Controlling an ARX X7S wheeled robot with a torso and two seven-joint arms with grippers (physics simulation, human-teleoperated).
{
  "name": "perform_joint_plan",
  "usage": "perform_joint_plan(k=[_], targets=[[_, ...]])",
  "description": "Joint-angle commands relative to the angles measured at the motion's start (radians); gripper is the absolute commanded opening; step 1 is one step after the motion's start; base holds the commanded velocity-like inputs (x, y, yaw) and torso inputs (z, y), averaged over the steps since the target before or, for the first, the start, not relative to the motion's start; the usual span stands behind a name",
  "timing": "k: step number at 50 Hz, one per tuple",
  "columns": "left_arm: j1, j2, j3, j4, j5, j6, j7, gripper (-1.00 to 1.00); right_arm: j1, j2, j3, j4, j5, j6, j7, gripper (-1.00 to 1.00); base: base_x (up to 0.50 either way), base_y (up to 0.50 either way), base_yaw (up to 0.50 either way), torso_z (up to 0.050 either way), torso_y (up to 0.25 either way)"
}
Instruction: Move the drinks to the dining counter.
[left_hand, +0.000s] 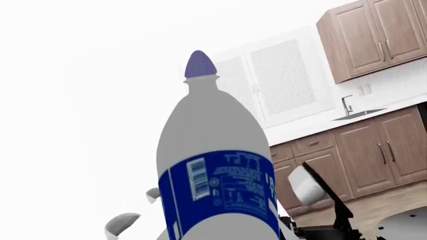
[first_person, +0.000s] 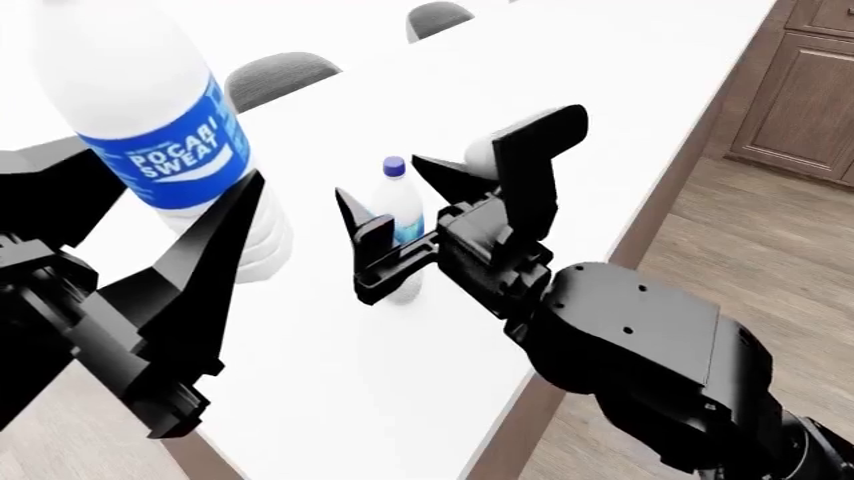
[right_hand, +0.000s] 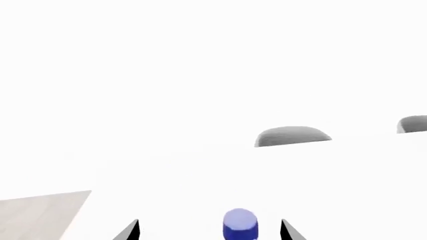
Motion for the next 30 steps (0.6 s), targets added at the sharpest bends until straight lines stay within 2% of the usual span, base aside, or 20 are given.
perform_joint_plan(k=[1, 18, 30], targets=[[-0.008, 0.011, 0.001, -0.003, -0.007, -0.003, -0.003, -1.00, 0.027, 0.014, 0.031, -0.103, 0.055, 0.014, 0.043, 1.00, 0.00, 0.00, 0.00, 0.000, 0.000], [0.022, 0.021, 0.002, -0.003, 0.012, -0.004, 0.002, -1.00, 0.109, 0.073, 0.153, -0.259, 0.189, 0.004, 0.128, 1.00, 0.00, 0.00, 0.00, 0.000, 0.000], [-0.012, 0.062, 0.061, -0.024, 0.029, -0.037, 0.011, -1.00, 0.042, 0.227, 0.330, -0.352, 0.269, -0.091, 0.166, 1.00, 0.00, 0.00, 0.00, 0.000, 0.000]])
